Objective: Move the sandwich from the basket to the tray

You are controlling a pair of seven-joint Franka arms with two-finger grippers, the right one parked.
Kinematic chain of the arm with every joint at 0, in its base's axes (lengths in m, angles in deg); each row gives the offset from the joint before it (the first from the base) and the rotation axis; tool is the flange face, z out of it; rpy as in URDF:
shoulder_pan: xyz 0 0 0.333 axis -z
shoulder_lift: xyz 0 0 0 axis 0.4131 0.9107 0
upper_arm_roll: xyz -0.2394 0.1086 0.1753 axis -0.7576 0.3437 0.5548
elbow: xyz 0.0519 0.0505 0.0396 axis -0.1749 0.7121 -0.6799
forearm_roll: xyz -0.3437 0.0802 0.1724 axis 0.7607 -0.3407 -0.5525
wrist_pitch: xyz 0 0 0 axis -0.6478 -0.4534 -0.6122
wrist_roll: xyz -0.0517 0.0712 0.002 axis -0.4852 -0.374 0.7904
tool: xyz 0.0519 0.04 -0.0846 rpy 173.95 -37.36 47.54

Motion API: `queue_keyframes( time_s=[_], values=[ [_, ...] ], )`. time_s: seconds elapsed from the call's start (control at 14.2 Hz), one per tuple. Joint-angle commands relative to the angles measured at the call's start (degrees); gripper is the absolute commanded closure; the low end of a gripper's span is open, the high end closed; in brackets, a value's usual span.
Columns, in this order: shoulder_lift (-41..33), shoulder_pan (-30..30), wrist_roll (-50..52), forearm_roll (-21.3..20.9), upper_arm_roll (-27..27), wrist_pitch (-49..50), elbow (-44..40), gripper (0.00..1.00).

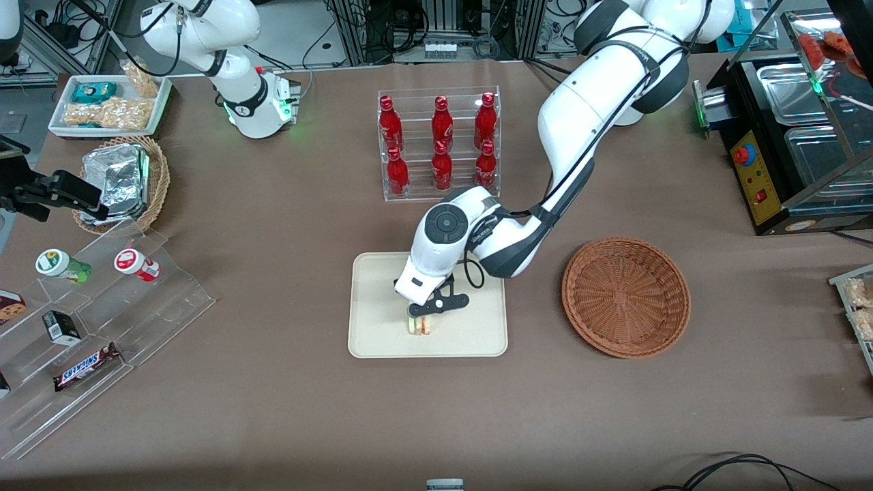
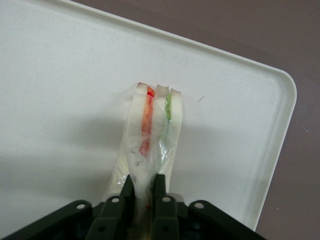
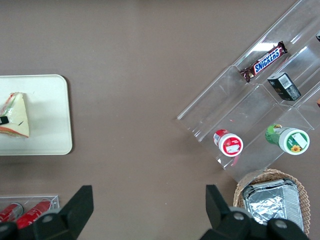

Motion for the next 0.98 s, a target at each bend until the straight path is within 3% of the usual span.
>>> queue_keyframes(
  time_s=[0.0,0.14,0.35,0.63,0.77,0.91],
  values=[
    [0.7,1.0,2.2,-1.1,0.6,-0.3,-1.8,0.00],
    [-2.4,0.6,2.1,-1.4,0.6,1.4,-0.8,0.00],
    [-13.1,-1.4,1.3,-1.5,0.6,5.9,7.2,0.00],
    [-25.2,-4.4,0.5,-4.8,0.6,16.3,13.8,0.00],
    [-26.9,-7.3,0.3,-4.3,0.6,23.7,13.6,0.00],
    [-28.2,-10.7,0.3,-4.1,0.6,25.1,16.0,0.00]
  ],
)
